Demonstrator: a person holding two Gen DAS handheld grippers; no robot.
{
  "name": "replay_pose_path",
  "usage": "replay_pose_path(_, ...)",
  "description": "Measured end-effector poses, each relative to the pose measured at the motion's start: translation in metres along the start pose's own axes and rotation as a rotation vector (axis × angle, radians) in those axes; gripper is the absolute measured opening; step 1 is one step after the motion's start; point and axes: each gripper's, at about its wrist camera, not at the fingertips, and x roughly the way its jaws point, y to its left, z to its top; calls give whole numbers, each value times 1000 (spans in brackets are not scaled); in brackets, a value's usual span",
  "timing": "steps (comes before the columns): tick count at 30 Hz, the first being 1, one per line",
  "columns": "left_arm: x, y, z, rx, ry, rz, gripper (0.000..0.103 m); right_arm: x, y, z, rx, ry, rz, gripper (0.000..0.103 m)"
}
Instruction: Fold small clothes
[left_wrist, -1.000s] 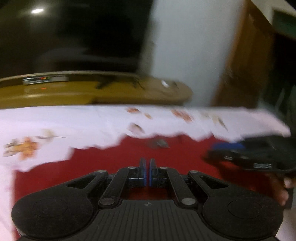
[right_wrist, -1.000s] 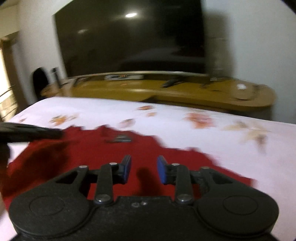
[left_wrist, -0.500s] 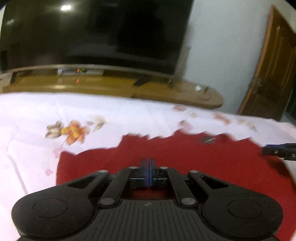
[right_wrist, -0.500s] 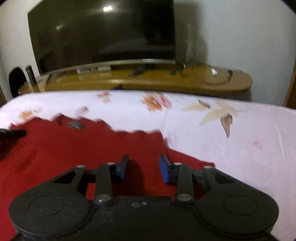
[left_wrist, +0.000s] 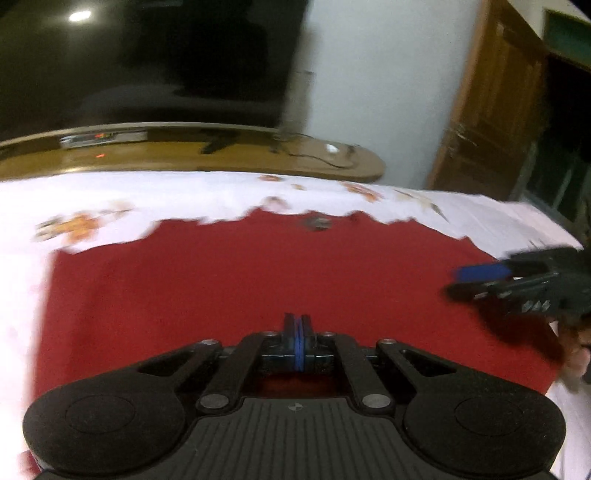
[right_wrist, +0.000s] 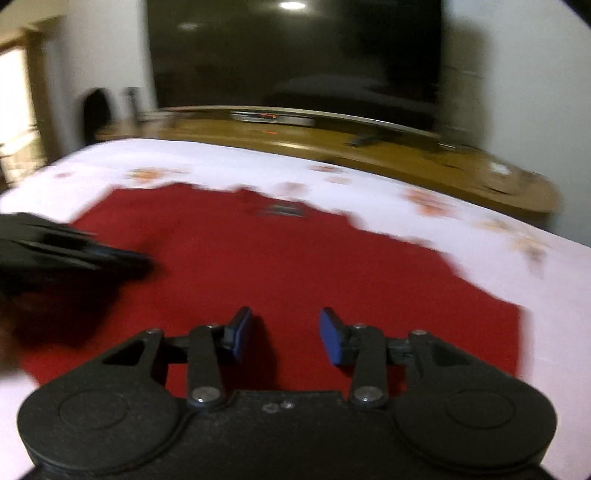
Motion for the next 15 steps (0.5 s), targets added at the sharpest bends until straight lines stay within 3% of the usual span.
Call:
replay_pose_path(2, -10, 13, -5, -16, 1, 80, 1, -10, -29, -11, 78, 13, -54, 33)
replay_pose_path(6, -18, 24, -1, -137, -9, 82, 1, -24, -57, -20, 197, 16, -72, 34)
replay_pose_path(10, -21, -24, 0, -24, -9, 2, 2, -45, -13, -11, 153, -70, 36, 34)
replay_pose_path(15, -4, -66, -13, 52, 44, -23, 2, -31, 44, -15, 62, -24, 132, 34)
